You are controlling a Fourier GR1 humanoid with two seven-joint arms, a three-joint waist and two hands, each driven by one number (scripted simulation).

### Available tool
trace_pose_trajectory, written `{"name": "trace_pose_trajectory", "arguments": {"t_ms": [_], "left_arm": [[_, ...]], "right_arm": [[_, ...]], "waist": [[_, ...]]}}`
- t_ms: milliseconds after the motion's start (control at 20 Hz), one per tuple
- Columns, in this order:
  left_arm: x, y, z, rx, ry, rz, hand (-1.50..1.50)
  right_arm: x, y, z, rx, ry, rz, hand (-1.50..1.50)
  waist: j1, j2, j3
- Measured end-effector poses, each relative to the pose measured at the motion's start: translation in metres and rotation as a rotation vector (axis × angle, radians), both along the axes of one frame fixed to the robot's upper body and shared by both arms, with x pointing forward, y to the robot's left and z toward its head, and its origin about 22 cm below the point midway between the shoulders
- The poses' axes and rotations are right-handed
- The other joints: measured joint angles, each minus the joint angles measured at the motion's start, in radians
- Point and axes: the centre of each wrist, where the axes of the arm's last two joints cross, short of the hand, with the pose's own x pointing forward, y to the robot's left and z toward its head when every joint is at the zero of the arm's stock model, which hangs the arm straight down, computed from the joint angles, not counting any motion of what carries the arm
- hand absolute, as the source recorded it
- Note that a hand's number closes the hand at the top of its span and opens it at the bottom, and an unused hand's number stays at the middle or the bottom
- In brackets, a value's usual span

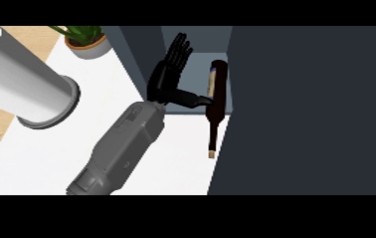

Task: Pick up the wine, place it into the cabinet and close the cabinet

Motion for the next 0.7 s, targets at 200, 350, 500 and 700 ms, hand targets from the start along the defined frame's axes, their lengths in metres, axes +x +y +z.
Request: {"name": "trace_pose_trajectory", "arguments": {"t_ms": [200,350,500,700], "left_arm": [[-0.028,0.002,-0.016,-0.014,0.017,-0.003,-1.5],[-0.048,0.004,-0.021,-0.025,0.025,-0.007,-1.5],[-0.067,0.016,-0.025,-0.04,0.029,-0.006,-1.5],[-0.093,0.035,-0.026,-0.066,0.04,0.0,-1.5]], "right_arm": [[-0.003,0.001,-0.003,0.01,0.012,0.001,-1.5],[-0.003,-0.002,-0.002,-0.013,0.001,-0.004,-1.5],[-0.004,-0.002,-0.002,-0.012,0.004,-0.003,-1.5],[-0.003,-0.005,-0.002,-0.045,0.002,0.003,-1.5]], "waist": [[0.006,0.0,0.0],[0.005,0.001,0.001],[0.005,0.003,0.0],[0.002,0.007,0.001]]}}
